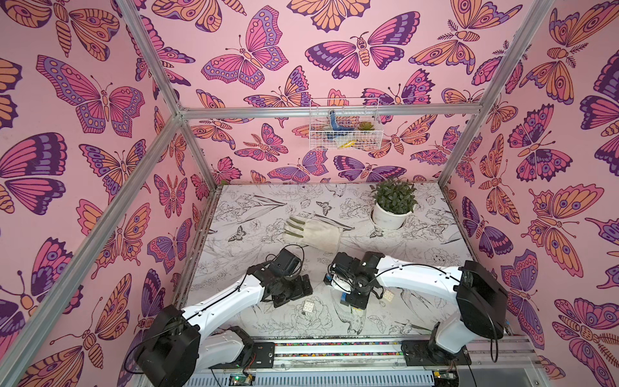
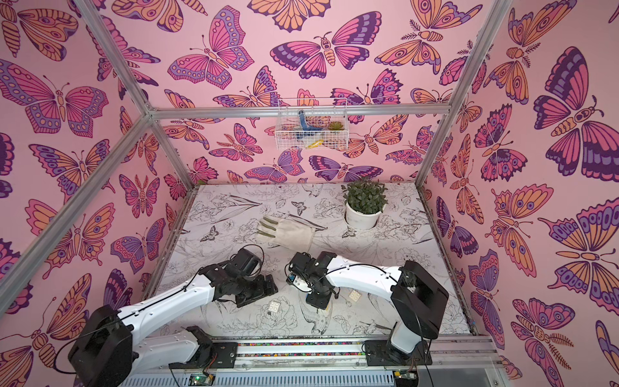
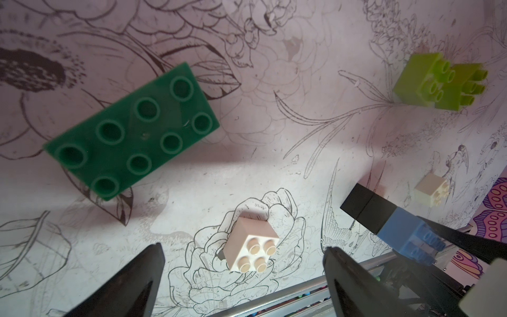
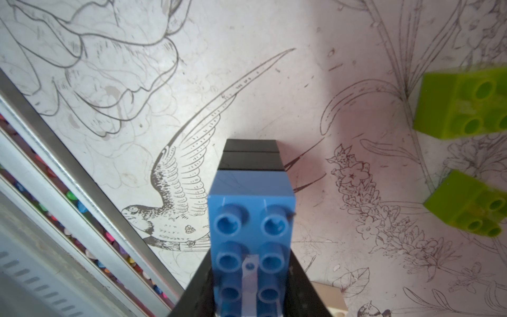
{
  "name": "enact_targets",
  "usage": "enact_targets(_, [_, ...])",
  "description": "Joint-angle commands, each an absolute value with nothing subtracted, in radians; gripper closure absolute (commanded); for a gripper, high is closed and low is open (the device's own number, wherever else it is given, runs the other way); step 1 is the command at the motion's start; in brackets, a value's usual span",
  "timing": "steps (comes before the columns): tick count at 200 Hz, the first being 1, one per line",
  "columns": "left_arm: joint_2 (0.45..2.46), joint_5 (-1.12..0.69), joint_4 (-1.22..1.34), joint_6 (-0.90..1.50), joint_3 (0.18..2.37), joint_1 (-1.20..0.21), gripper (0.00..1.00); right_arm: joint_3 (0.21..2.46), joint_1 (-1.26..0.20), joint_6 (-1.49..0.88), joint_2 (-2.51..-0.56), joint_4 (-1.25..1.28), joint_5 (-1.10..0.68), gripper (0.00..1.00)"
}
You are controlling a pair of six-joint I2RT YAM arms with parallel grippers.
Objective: Assemble a giraffe with lego
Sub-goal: Assemble the lego brick with the lego brick.
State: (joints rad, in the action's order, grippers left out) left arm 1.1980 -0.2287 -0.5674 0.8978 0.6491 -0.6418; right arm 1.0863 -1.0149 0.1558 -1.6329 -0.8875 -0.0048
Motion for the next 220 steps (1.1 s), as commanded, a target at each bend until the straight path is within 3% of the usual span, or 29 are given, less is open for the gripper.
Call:
enact_targets(1, [1.209, -0.229, -0.55, 0.875, 0.666, -0.641, 0.03, 1.099, -1.009, 0.129, -1.659, -0.966, -0.005, 0.97])
enact_targets(83, [1.188, -0.23, -0.548, 0.865, 0.664, -0.629, 0.03, 1.05, -1.009, 0.076, -1.61, -0.823, 0.008, 0.98])
enact_targets(220, [1.147, -0.226, -0.546, 0.9, 0.63, -0.628, 0.03, 1.02, -1.009, 0.16, -1.635, -0.847, -0.034, 0.98])
